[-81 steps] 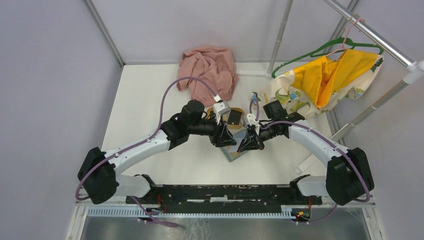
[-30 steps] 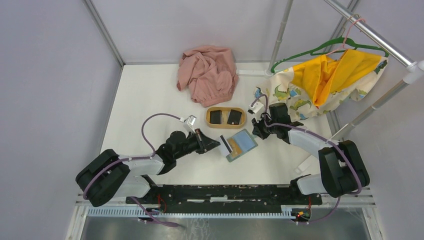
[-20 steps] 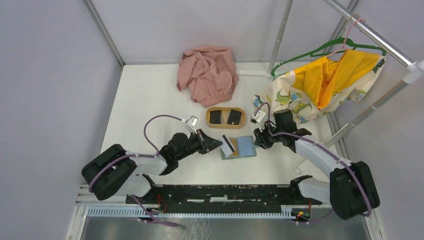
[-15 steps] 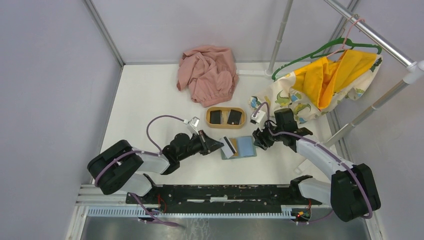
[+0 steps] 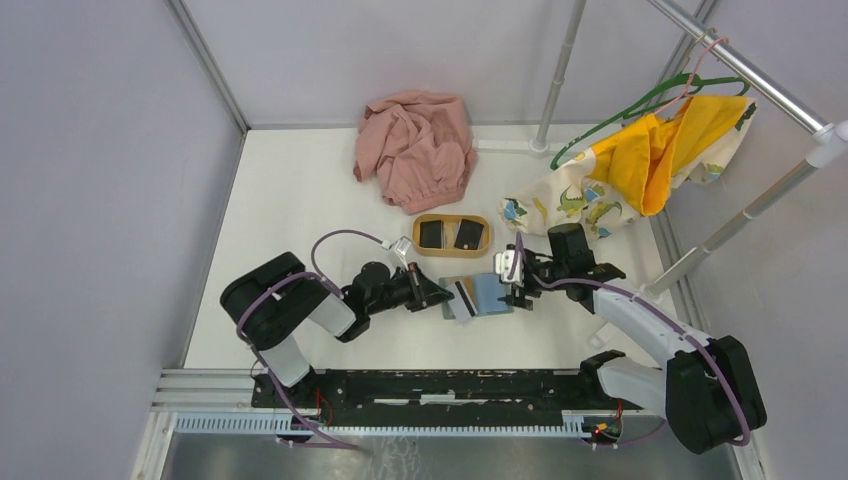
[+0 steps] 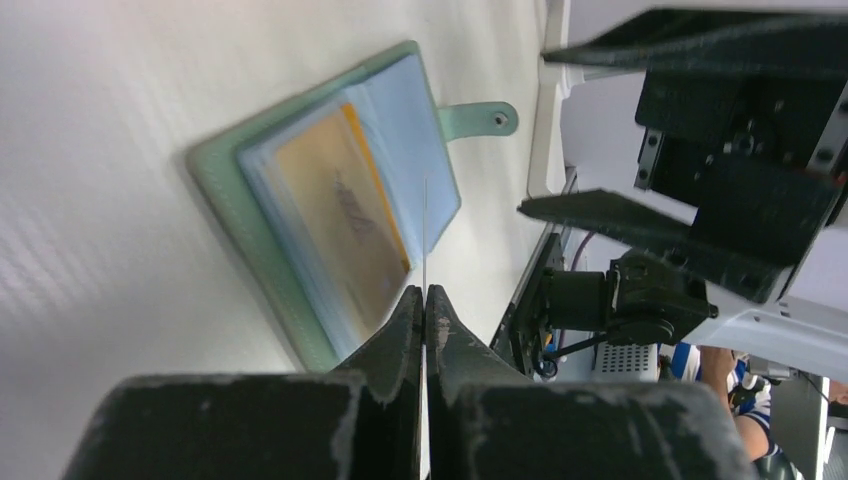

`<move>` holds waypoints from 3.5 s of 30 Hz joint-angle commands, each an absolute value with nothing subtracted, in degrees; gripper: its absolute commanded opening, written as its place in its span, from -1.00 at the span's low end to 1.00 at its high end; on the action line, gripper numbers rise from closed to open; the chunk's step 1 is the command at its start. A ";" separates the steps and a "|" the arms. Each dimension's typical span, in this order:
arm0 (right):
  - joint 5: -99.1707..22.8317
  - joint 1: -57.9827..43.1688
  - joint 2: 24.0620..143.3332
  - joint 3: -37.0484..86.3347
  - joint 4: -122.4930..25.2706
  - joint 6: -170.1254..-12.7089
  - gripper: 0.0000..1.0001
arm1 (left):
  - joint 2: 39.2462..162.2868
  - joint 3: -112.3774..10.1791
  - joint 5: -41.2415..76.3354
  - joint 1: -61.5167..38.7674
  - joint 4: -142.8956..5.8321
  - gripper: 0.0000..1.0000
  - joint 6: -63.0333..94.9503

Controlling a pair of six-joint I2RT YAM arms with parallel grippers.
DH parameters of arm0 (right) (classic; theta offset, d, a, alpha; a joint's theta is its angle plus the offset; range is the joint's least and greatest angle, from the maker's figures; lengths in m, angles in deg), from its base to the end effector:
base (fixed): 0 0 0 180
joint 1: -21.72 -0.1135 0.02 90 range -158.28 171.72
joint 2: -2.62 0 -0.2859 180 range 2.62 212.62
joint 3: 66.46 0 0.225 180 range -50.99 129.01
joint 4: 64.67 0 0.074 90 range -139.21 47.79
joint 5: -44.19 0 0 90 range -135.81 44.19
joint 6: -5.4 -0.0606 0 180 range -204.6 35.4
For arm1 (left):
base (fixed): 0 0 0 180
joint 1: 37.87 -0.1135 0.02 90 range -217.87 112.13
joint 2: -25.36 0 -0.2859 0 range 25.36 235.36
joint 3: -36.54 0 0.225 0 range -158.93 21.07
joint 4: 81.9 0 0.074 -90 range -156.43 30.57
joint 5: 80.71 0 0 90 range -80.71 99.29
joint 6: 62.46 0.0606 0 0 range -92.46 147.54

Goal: Put the credit cards into the card holder
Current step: Insert the credit card into the card holder.

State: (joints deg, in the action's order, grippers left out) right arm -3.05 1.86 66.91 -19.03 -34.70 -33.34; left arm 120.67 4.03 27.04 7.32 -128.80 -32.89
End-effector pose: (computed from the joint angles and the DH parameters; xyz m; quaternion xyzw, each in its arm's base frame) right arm 0.1670 0.1040 0.2194 -0.6127 0.6264 0.2336 0.4215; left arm 0.1814 -0.2088 0.1620 -0.0124 0.7939 -0.5487 0.2617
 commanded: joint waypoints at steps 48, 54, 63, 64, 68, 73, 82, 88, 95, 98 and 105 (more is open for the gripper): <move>-15.90 -4.37 75.81 -19.52 -31.10 -22.08 0.37 | 128.07 -5.78 27.22 6.46 -120.57 -0.96 -31.57; -15.92 -4.50 75.83 -19.53 -31.14 -22.29 0.36 | 128.83 -6.34 27.04 6.91 -119.78 -0.96 -32.95; -16.18 -4.64 75.68 -19.41 -31.14 -22.46 0.34 | 129.16 -8.61 27.02 6.96 -113.90 -0.96 -33.31; -16.16 -4.65 75.65 -19.44 -31.23 -22.47 0.34 | 129.14 -8.84 27.11 7.07 -113.18 -0.96 -33.22; -16.30 -4.62 75.57 -19.45 -31.36 -22.68 0.34 | 129.32 -10.70 27.36 7.10 -108.70 -0.96 -32.73; -16.56 -4.73 75.57 -19.43 -31.36 -22.84 0.33 | 129.52 -11.20 27.69 7.02 -106.13 -0.96 -32.54; -16.84 -4.82 75.48 -19.43 -31.43 -22.98 0.33 | 129.16 -13.97 28.49 7.09 -100.14 -0.97 -30.73; -16.93 -4.86 75.39 -19.42 -31.44 -22.98 0.33 | 129.33 -15.57 28.85 7.04 -96.08 -0.96 -29.27; -16.93 -5.00 75.13 -19.52 -31.45 -22.99 0.33 | 130.06 -17.05 30.04 6.93 -93.91 -0.96 -28.51; -16.92 -5.04 75.06 -19.53 -31.49 -23.01 0.33 | 130.60 -18.62 30.50 6.92 -92.85 -0.97 -27.82; -16.97 -5.42 75.09 -19.53 -31.55 -23.01 0.33 | 132.10 -21.29 31.70 6.92 -90.75 -0.96 -26.42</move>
State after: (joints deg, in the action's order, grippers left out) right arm -15.40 -4.87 75.43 -20.90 -31.12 -22.85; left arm 130.26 -19.84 30.61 6.70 -95.38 -31.07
